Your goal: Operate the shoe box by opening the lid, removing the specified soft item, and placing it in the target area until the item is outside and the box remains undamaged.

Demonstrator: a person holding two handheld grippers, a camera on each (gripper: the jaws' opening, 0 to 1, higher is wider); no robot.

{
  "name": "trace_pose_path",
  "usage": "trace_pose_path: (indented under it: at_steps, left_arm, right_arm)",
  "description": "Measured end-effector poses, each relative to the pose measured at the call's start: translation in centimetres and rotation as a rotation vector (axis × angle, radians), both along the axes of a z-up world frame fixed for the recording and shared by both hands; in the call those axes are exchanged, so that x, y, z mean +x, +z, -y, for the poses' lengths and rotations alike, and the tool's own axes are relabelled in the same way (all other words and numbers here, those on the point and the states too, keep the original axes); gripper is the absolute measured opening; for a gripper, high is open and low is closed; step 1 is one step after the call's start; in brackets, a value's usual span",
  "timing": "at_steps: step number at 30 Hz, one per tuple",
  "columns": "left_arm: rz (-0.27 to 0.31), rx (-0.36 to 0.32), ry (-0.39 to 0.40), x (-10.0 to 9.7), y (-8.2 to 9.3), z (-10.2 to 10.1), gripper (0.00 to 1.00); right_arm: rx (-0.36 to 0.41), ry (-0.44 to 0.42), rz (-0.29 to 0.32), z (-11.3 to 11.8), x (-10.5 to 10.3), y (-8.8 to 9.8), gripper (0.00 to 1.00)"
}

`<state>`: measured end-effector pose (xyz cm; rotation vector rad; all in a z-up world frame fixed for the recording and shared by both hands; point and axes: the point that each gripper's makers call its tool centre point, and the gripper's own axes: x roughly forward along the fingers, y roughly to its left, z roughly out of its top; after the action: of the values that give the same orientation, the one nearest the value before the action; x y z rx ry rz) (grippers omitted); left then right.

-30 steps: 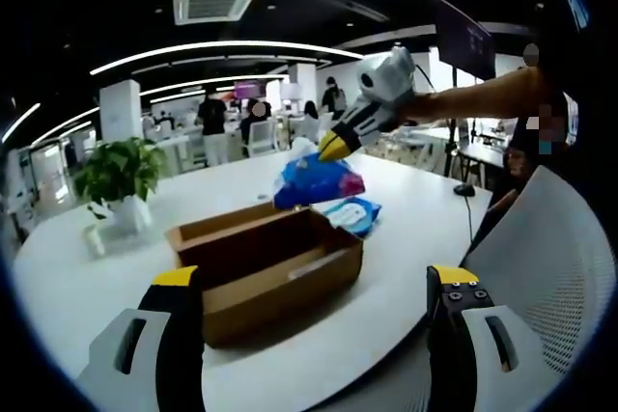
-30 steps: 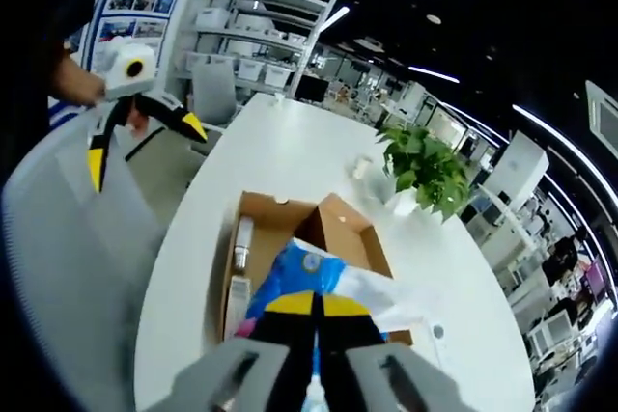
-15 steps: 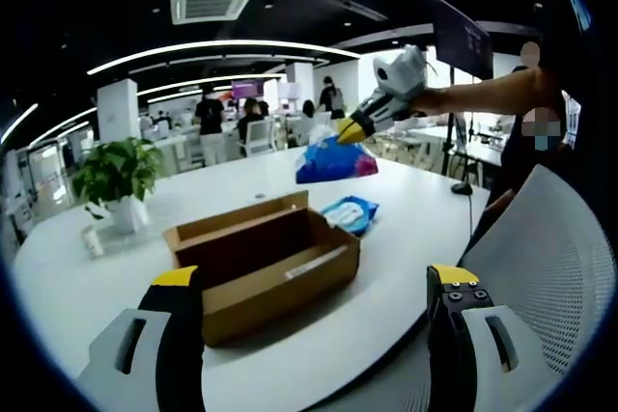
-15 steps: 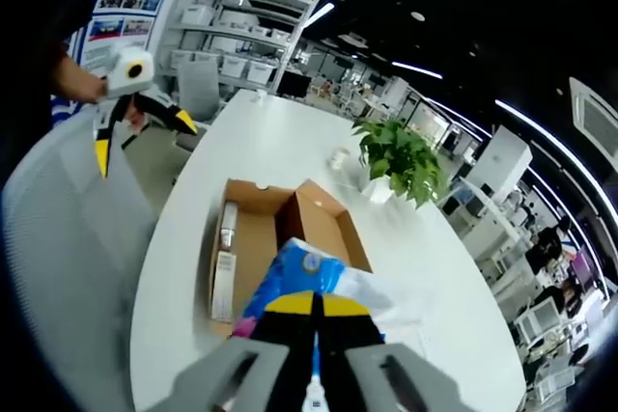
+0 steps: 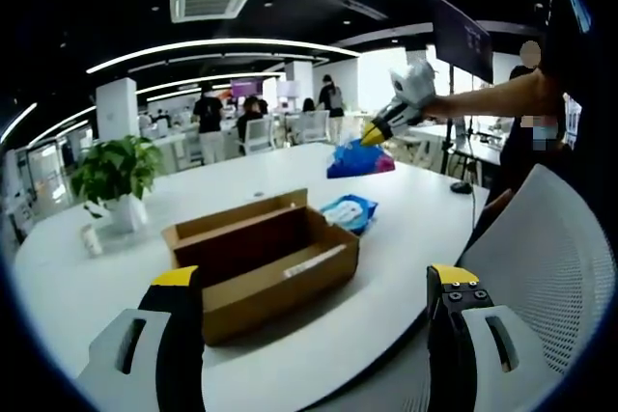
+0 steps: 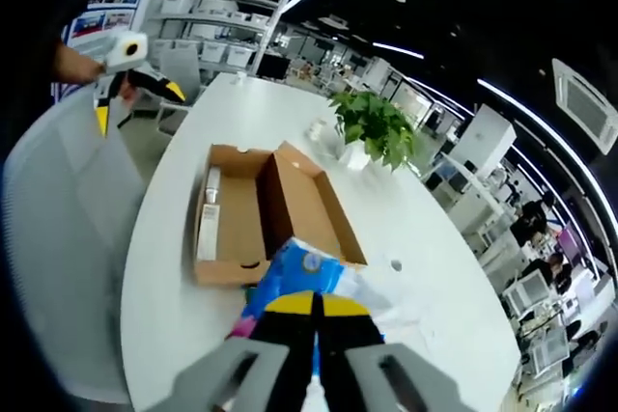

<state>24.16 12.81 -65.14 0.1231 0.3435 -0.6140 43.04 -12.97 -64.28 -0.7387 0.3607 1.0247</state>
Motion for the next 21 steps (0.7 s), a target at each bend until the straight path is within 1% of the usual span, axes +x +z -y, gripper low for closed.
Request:
trace_pose_path:
  at_steps: [4, 10, 15, 19, 21]
  left_arm:
    - [-0.006, 0.007, -0.001, 0.0, -0.2, 0.0, 1.0]
    - [-0.014, 0.016, 0.002, 0.0, -0.4, 0.0, 1.0]
    - [-0.018, 0.025, 0.003, 0.0, -0.5, 0.0, 1.0]
    - [-0.013, 0.037, 0.005, 0.0, -0.4, -0.1, 1.0]
    - [-0.023, 0.043, 0.003, -0.1, -0.6, -0.1, 1.0]
  right_arm:
    - [-0.007, -0.036, -0.004, 2.2, 0.5, -0.7, 0.0]
    - [-0.022, -0.079, -0.014, 4.9, 1.1, -1.8, 0.0]
    - [-0.036, -0.124, -0.028, 7.3, 1.6, -3.3, 0.0]
    - [-0.056, -0.144, -0.036, 8.7, 1.9, -4.6, 0.0]
    - [-0.061, -0.162, -0.044, 9.4, 1.9, -5.3, 0.0]
